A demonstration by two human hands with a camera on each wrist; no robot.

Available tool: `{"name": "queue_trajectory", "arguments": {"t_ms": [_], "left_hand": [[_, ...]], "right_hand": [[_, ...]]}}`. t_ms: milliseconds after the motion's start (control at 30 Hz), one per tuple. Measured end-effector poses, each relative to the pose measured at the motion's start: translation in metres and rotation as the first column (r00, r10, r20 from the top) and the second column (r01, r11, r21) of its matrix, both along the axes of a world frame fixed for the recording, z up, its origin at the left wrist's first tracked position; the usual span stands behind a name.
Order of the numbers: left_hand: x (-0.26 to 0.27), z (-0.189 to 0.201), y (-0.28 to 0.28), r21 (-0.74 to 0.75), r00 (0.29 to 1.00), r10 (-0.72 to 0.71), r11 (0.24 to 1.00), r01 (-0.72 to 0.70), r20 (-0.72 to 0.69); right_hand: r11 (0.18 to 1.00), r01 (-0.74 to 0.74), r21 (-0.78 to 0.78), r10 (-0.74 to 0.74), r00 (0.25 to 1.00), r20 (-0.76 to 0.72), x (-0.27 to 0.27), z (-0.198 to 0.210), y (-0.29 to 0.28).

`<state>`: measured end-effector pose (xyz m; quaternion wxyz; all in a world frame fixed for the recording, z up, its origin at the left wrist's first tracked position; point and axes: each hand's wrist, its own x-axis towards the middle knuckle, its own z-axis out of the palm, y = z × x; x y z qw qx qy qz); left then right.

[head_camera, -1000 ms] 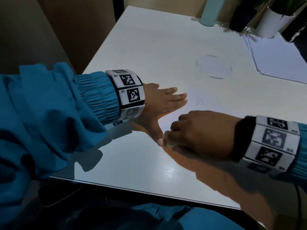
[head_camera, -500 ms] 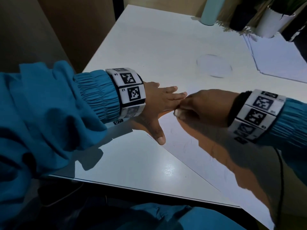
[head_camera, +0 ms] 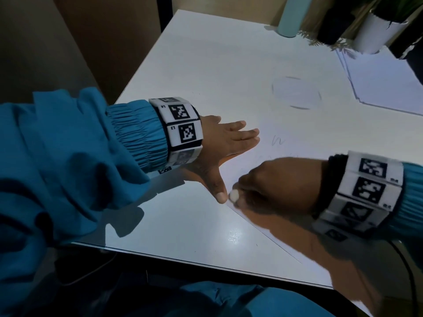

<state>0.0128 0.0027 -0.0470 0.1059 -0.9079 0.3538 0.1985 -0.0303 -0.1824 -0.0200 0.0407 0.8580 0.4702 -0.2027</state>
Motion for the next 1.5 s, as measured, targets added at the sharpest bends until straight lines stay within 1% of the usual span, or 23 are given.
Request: {"name": "queue_trajectory", "arguments": {"t_ms": [100, 167, 233, 300, 333, 400, 467, 600, 667, 733, 800, 900, 933, 967, 1067, 1100, 1133, 1233, 1267, 1367, 1400, 1433, 1500], "left_hand": [[0.0, 0.002, -0.002, -0.008, 1.0, 0.003, 1.0, -0.003, -0.016], [0.0, 0.0, -0.002, -0.021, 1.0, 0.01, 1.0, -0.011, -0.013], [0.0, -0.002, 0.0, -0.028, 1.0, 0.002, 1.0, -0.002, 0.007], [0.0, -0.002, 0.0, -0.018, 1.0, 0.0, 1.0, 0.0, 0.004], [0.0, 0.0, -0.001, -0.011, 1.0, 0.002, 1.0, -0.002, 0.0], [-0.001, 0.004, -0.003, 0.013, 1.0, 0.001, 1.0, 0.0, -0.023], [-0.001, 0.005, -0.004, 0.007, 1.0, 0.004, 1.0, -0.004, -0.027], [0.0, 0.002, -0.001, -0.008, 1.0, -0.007, 1.0, 0.007, -0.018], [-0.001, 0.004, -0.002, 0.008, 1.0, -0.003, 1.0, 0.003, -0.029], [-0.002, 0.008, -0.004, 0.029, 0.999, -0.001, 1.0, 0.002, -0.038], [-0.001, 0.007, -0.004, 0.021, 0.999, 0.003, 1.0, -0.002, -0.035], [-0.001, 0.006, -0.002, 0.007, 1.0, -0.005, 1.0, 0.006, -0.029], [-0.001, 0.006, -0.002, 0.019, 1.0, -0.007, 1.0, 0.008, -0.028], [-0.001, 0.006, -0.002, 0.033, 1.0, -0.005, 0.999, 0.006, -0.03], [0.0, 0.007, -0.004, 0.037, 0.999, -0.014, 0.999, 0.015, -0.029], [0.0, 0.005, -0.003, 0.024, 1.0, -0.01, 1.0, 0.011, -0.026], [0.0, 0.002, -0.002, 0.0, 1.0, -0.004, 1.0, 0.004, -0.021], [0.0, 0.0, 0.0, -0.016, 1.0, -0.006, 1.0, 0.006, -0.013], [0.0, 0.0, 0.0, -0.012, 1.0, -0.006, 1.0, 0.006, -0.012], [0.0, 0.001, -0.002, -0.01, 1.0, -0.004, 1.0, 0.004, -0.016], [0.0, 0.002, -0.002, -0.007, 1.0, 0.002, 1.0, -0.002, -0.018], [0.0, 0.001, -0.002, -0.014, 1.0, 0.006, 1.0, -0.007, -0.016], [0.0, 0.0, -0.001, -0.022, 1.0, 0.001, 1.0, -0.002, -0.009]], "right_hand": [[0.984, 0.164, -0.067, -0.153, 0.977, 0.146, 0.042, 0.007, -0.01], [0.984, 0.177, -0.036, -0.169, 0.972, 0.163, 0.04, 0.003, -0.013], [0.994, 0.112, 0.016, -0.113, 0.993, 0.034, 0.006, -0.001, -0.006], [0.998, 0.059, -0.005, -0.059, 0.996, -0.067, -0.008, -0.001, -0.004], [0.996, 0.083, -0.039, -0.084, 0.996, -0.035, -0.001, 0.002, -0.004], [0.983, 0.167, -0.072, -0.159, 0.981, 0.109, 0.032, 0.008, -0.01], [0.979, 0.197, -0.057, -0.187, 0.971, 0.149, 0.043, 0.007, -0.012], [0.999, 0.006, 0.043, -0.004, 0.999, -0.047, -0.009, -0.003, -0.001], [1.0, 0.027, -0.009, -0.027, 0.999, 0.019, 0.006, 0.002, -0.001], [0.987, 0.148, -0.062, -0.138, 0.979, 0.149, 0.036, 0.008, -0.008], [0.984, 0.173, -0.033, -0.163, 0.968, 0.192, 0.037, 0.005, -0.01], [0.996, -0.009, 0.089, 0.007, 1.0, 0.017, -0.003, -0.004, -0.003], [0.996, -0.041, 0.077, 0.044, 0.998, -0.038, -0.006, -0.004, -0.004], [0.999, -0.024, 0.047, 0.026, 0.999, -0.032, 0.001, -0.001, -0.003], [0.989, 0.146, -0.015, -0.144, 0.983, 0.114, 0.043, 0.003, -0.014], [0.99, 0.137, -0.02, -0.133, 0.982, 0.133, 0.044, 0.002, -0.016], [0.995, 0.098, 0.007, -0.098, 0.991, 0.094, 0.035, 0.0, -0.015], [0.995, -0.068, 0.073, 0.076, 0.99, -0.117, -0.002, -0.009, -0.011], [0.996, -0.061, 0.067, 0.069, 0.991, -0.118, 0.001, -0.006, -0.011], [0.993, 0.11, 0.051, -0.111, 0.993, 0.028, 0.042, 0.0, -0.017], [0.99, 0.132, 0.04, -0.134, 0.989, 0.057, 0.046, -0.001, -0.019], [0.993, 0.112, 0.042, -0.115, 0.992, 0.055, 0.04, -0.001, -0.018], [0.996, -0.011, 0.089, 0.016, 0.998, -0.058, 0.011, -0.007, -0.014]]}}
